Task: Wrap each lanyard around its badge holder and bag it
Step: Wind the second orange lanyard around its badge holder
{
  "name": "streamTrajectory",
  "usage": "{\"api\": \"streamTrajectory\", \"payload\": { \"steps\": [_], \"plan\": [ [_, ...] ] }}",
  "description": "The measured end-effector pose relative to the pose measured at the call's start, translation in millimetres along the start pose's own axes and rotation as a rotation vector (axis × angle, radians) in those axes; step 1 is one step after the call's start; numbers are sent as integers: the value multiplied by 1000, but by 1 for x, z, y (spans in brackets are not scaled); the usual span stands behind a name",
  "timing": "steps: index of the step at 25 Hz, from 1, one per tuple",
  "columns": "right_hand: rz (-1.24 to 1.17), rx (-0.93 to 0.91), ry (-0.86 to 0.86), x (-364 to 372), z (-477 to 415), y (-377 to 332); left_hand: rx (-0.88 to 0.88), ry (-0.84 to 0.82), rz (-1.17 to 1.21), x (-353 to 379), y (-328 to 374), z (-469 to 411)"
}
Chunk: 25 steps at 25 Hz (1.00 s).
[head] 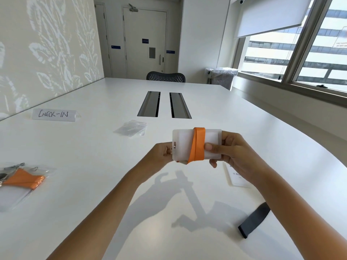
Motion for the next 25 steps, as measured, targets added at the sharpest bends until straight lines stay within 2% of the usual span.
{"api": "streamTrajectory", "payload": {
  "steps": [7, 16, 20, 25],
  "plan": [
    [-38, -11, 108, -24, 1, -6, 100, 101, -115, 29, -4, 3],
    [-32, 83, 525, -57, 13, 19, 16, 17, -174, 73, -5, 8],
    [183, 65, 644, -63, 19, 17, -47, -41, -22, 75, 3, 6],
    [544, 18, 654, -54, 18, 7, -78, -47, 19, 68, 21, 8]
  ]
}}
Point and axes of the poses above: each hand's wrist, its own z-axis away from the middle knuckle, its own x-axis out of the palm, y = z × x, the point moved 9 cm from there along -z, towards the middle knuckle, and after that the axes turned 10 degrees about z, right-handed, at the moved point
